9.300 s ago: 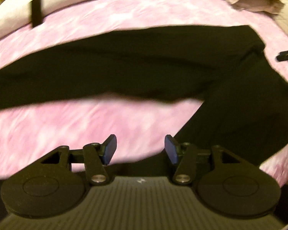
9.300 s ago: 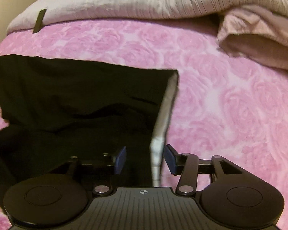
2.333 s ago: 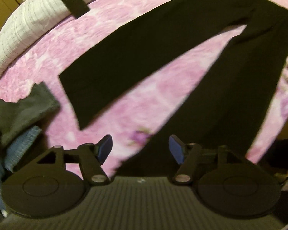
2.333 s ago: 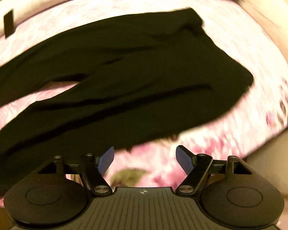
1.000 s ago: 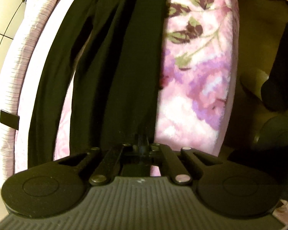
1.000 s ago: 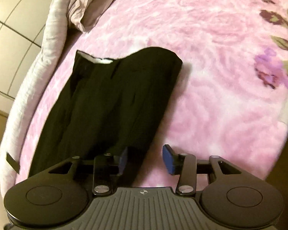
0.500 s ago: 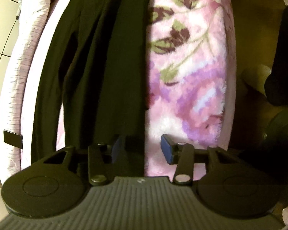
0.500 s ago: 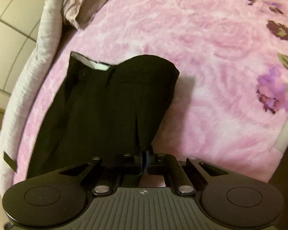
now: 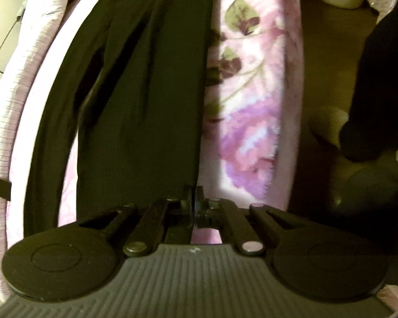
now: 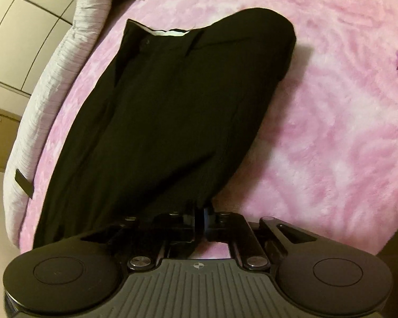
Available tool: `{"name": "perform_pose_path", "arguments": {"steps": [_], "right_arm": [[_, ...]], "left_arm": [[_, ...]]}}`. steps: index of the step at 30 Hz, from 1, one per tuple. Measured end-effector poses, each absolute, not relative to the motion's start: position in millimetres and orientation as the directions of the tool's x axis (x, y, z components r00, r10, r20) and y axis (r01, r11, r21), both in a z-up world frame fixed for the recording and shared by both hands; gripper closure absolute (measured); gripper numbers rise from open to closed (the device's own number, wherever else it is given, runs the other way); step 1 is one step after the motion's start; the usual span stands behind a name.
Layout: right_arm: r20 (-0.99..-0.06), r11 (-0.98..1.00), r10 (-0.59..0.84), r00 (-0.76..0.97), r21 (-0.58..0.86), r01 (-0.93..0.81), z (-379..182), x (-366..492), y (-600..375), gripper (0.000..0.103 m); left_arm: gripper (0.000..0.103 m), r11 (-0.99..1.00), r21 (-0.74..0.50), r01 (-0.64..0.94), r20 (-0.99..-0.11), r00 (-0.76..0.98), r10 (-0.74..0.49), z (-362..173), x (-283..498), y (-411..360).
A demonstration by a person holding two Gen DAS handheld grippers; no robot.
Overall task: Fold clothes
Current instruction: 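Press the folded trousers flat and open both grippers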
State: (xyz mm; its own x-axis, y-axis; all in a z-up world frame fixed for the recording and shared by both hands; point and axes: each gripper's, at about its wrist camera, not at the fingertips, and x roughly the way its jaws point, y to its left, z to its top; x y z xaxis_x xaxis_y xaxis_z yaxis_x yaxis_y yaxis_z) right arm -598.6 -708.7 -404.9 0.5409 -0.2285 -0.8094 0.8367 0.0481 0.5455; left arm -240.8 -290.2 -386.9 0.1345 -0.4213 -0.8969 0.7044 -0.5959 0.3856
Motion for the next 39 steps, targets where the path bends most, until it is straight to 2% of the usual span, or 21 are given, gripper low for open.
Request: {"name": "perform_pose_path", "arguments": {"steps": [7,9,10,11,12,14,15,16,20,27,28,32,33,34,39], "right_arm": [[-0.850,0.098,-0.197,0.489,0.479,0.872,-402,-593,-707,0.100],[-0.859,0.097,-0.188,0.476,0.466,0.880,-402,-592,-707,0.097],[-0.864,0.097,-0.184,0.469,0.459,0.883,-402,-592,-708,0.096],[-0.874,0.106,-0.185,0.450,0.437,0.893,-400,-590,-707,0.088],[-0.890,0.126,-0.194,0.413,0.395,0.910,-395,-587,-705,0.075],[-0.908,0.179,-0.218,0.358,0.323,0.929,-383,-580,-698,0.069],[-0.912,0.205,-0.221,0.346,0.303,0.931,-378,-576,-694,0.066],[-0.914,0.230,-0.219,0.342,0.292,0.928,-374,-572,-689,0.065],[-0.921,0.276,-0.215,0.325,0.262,0.925,-368,-553,-669,0.060],[-0.937,0.277,-0.190,0.292,0.234,0.932,-376,-519,-644,0.058],[-0.938,0.277,-0.190,0.290,0.232,0.933,-376,-513,-641,0.058],[-0.941,0.301,-0.200,0.273,0.206,0.931,-368,-491,-632,0.058],[-0.941,0.305,-0.205,0.269,0.199,0.931,-365,-485,-630,0.058],[-0.942,0.305,-0.210,0.263,0.193,0.933,-362,-481,-628,0.058],[-0.941,0.295,-0.223,0.256,0.185,0.937,-350,-464,-619,0.058]], "left_arm": [[0.103,-0.600,0.334,0.727,-0.919,0.110,-0.379,-391,-246,-288],[0.103,-0.583,0.332,0.741,-0.922,0.125,-0.366,-390,-246,-281],[0.097,-0.574,0.332,0.749,-0.923,0.133,-0.360,-390,-246,-278],[0.094,-0.556,0.335,0.761,-0.923,0.147,-0.354,-389,-245,-273],[0.090,-0.536,0.339,0.773,-0.923,0.163,-0.349,-388,-242,-267],[0.077,-0.483,0.368,0.794,-0.917,0.224,-0.330,-386,-230,-251],[0.067,-0.456,0.384,0.803,-0.913,0.256,-0.319,-386,-223,-243],[0.063,-0.421,0.409,0.809,-0.905,0.301,-0.300,-387,-211,-233],[0.064,-0.337,0.508,0.793,-0.861,0.461,-0.214,-396,-162,-194],[0.067,-0.406,0.523,0.749,-0.844,0.521,-0.127,-431,-108,-154],[0.075,-0.415,0.522,0.745,-0.844,0.523,-0.121,-435,-101,-151],[0.085,-0.429,0.499,0.753,-0.859,0.495,-0.129,-438,-86,-140],[0.090,-0.419,0.498,0.759,-0.861,0.491,-0.132,-435,-84,-137],[0.100,-0.410,0.496,0.765,-0.863,0.487,-0.134,-432,-83,-134],[0.103,-0.383,0.471,0.794,-0.878,0.463,-0.121,-420,-75,-120]]}}
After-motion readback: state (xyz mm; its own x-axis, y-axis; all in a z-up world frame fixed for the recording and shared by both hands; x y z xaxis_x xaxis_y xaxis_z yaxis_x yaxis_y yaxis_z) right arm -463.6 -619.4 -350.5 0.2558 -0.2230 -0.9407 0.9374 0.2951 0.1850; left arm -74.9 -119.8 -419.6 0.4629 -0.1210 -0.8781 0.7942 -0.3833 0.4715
